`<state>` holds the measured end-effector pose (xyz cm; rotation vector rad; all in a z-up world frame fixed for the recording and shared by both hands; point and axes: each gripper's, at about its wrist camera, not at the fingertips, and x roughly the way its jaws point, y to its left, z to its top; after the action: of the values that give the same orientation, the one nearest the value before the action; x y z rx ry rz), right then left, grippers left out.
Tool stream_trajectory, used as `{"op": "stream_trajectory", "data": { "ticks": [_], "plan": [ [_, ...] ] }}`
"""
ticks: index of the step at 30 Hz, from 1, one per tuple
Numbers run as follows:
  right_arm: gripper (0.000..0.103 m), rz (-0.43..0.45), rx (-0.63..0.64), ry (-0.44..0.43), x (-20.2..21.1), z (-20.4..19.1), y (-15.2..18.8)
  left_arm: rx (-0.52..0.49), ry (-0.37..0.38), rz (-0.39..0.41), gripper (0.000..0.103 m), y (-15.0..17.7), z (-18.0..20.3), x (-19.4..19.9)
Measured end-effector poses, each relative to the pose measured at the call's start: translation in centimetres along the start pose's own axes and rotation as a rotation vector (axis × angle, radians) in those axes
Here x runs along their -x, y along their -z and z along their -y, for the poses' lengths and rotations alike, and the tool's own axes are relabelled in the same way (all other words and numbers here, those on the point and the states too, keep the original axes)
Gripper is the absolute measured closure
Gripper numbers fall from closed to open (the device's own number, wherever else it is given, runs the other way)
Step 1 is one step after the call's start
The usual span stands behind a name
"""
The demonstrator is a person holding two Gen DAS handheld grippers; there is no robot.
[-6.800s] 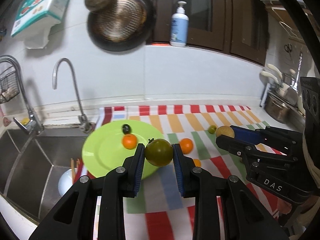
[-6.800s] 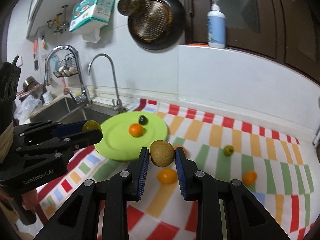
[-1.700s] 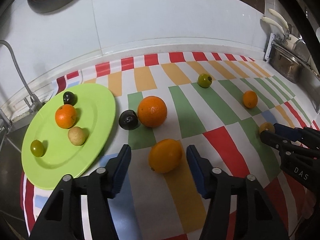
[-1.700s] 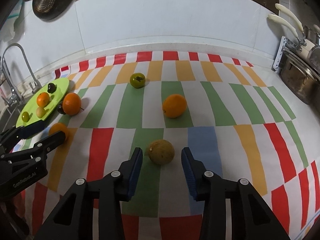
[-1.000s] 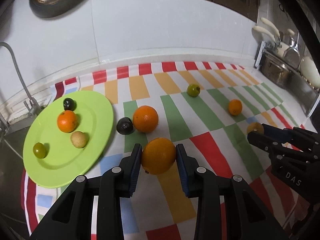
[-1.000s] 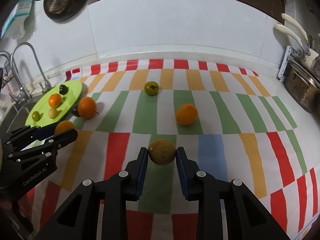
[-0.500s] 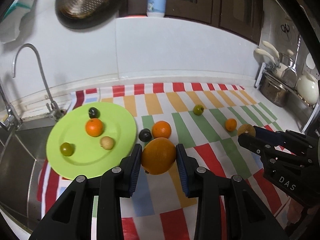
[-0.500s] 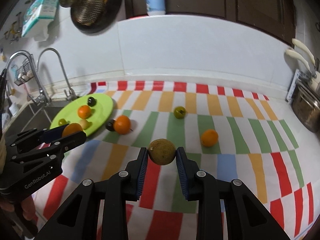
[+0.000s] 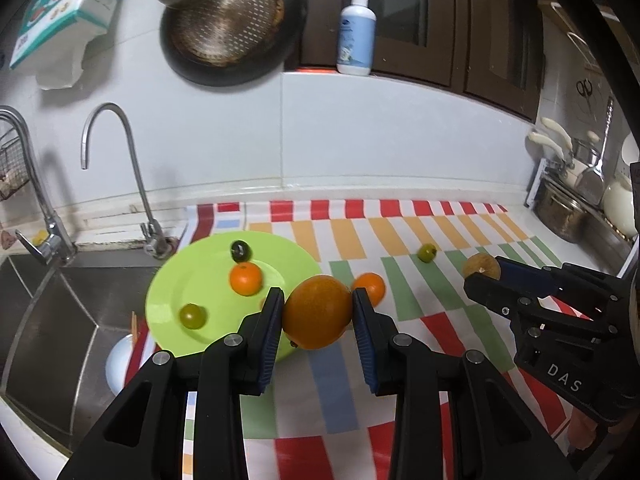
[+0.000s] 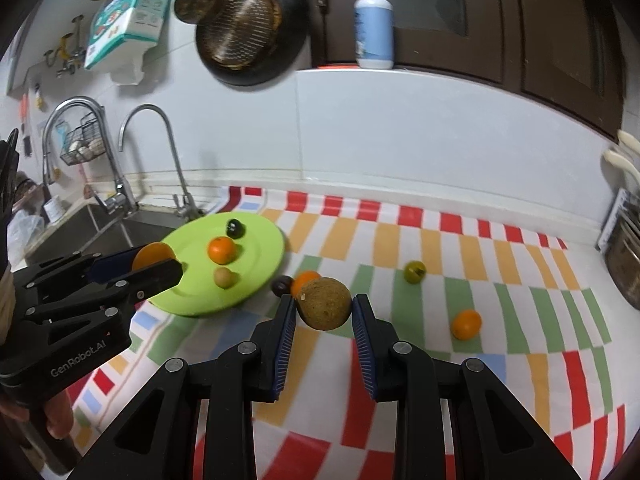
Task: Organize fruits
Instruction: 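Set the orange on the plate with the left gripper while the right gripper releases its fruit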
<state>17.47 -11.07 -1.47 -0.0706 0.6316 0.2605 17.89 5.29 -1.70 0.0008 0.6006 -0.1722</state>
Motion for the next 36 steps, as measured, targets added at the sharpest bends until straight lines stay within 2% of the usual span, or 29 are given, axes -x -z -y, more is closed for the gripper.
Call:
{"op": "stream_trajectory", "data": {
  "ticks": [17,36],
  "plan": [
    [0.073,0.054,0.091,-0.104,-2.0,-4.5,-4.0,0.034,-0.084,0.056,0.069,-1.5,-4.4,0.6],
    [0.073,-0.007,0.131,-0.191,-9.3,-6.6,-7.6,0.041,-0.128,0.033,0.069,-3.6,-8.1,-4.0]
  ]
}}
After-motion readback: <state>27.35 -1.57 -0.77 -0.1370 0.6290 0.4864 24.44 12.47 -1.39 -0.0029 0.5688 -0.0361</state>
